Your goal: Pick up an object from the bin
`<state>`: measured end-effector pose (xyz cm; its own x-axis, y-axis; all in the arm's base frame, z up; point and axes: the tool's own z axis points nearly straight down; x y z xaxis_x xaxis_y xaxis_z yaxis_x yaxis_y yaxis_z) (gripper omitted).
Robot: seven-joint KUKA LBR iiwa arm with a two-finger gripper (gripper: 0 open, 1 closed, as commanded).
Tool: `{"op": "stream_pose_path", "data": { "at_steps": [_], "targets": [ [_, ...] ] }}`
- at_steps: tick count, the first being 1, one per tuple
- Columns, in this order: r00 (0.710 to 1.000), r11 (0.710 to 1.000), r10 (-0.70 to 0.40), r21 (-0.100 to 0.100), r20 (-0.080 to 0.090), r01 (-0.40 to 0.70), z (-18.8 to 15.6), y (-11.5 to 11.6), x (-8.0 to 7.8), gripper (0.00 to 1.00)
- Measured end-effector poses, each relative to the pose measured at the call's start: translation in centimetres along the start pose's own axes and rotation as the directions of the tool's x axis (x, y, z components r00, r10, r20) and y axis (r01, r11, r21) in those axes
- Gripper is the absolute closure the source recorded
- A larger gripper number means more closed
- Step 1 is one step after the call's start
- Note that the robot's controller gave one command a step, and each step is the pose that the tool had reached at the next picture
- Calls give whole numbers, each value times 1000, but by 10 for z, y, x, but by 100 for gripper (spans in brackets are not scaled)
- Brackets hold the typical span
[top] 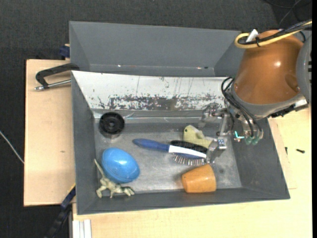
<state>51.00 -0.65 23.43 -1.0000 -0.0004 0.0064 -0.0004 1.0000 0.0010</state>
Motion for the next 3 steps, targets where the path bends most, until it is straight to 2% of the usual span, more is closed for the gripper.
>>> {"op": "stream_pose_path", "data": {
  "at_steps": [1,2,3],
  "targets": [
    [1000,1000,-13,-1,8,13,163,14,-41,0],
    [998,998,-58,1,15,58,131,9,-42,0],
    [990,990,140,-2,14,-140,101,10,-34,0]
  ]
}}
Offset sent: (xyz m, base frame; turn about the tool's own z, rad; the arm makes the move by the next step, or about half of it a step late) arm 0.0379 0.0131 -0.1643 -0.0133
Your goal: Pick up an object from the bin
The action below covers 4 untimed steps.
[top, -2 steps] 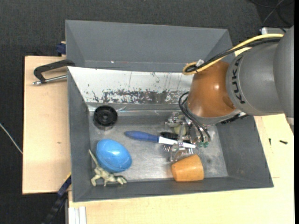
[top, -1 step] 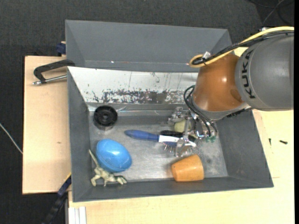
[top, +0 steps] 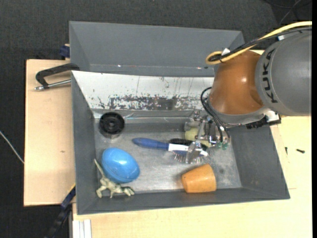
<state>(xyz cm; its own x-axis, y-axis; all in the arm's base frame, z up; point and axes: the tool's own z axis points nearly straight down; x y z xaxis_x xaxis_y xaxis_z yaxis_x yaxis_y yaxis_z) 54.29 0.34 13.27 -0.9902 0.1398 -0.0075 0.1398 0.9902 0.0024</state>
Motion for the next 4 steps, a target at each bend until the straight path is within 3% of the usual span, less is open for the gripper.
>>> {"op": "stream_pose_path", "data": {
  "at_steps": [1,2,3,4],
  "targets": [
    [1000,1000,14,0,-2,-14,62,5,4,0],
    [1000,1000,13,1,-2,-13,60,6,2,0],
    [1000,1000,14,-2,5,-14,58,7,0,100],
    [1000,1000,13,0,2,-13,-1,8,-2,100]
  ]
}}
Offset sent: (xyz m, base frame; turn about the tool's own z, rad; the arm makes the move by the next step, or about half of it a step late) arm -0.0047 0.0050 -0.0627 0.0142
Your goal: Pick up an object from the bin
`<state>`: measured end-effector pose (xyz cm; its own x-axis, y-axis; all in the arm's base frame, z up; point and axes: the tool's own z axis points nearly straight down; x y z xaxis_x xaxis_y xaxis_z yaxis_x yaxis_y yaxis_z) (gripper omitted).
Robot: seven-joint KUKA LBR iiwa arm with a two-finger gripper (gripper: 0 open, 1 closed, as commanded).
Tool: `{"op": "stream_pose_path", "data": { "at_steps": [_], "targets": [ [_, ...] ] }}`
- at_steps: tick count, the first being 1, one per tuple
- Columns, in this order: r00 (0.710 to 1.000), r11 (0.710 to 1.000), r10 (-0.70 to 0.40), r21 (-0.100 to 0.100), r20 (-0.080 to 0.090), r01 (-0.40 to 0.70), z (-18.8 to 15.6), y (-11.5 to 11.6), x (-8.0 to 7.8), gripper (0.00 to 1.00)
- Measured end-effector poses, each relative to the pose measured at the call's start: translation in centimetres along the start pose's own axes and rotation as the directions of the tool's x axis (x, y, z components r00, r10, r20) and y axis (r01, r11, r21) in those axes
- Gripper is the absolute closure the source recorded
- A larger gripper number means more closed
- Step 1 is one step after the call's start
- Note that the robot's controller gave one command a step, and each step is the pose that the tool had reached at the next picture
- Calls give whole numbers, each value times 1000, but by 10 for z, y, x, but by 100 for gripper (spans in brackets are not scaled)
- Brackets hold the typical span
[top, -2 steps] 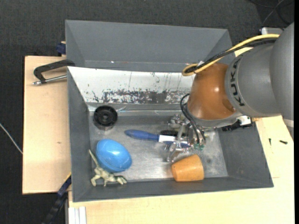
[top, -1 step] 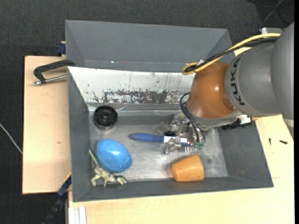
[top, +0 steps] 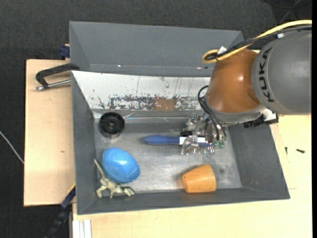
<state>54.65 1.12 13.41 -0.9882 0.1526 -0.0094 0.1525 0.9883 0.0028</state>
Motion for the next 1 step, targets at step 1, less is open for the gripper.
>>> {"op": "stream_pose_path", "data": {
  "at_steps": [1],
  "targets": [
    [1000,1000,-1,0,0,1,-49,1,-2,100]
  ]
}}
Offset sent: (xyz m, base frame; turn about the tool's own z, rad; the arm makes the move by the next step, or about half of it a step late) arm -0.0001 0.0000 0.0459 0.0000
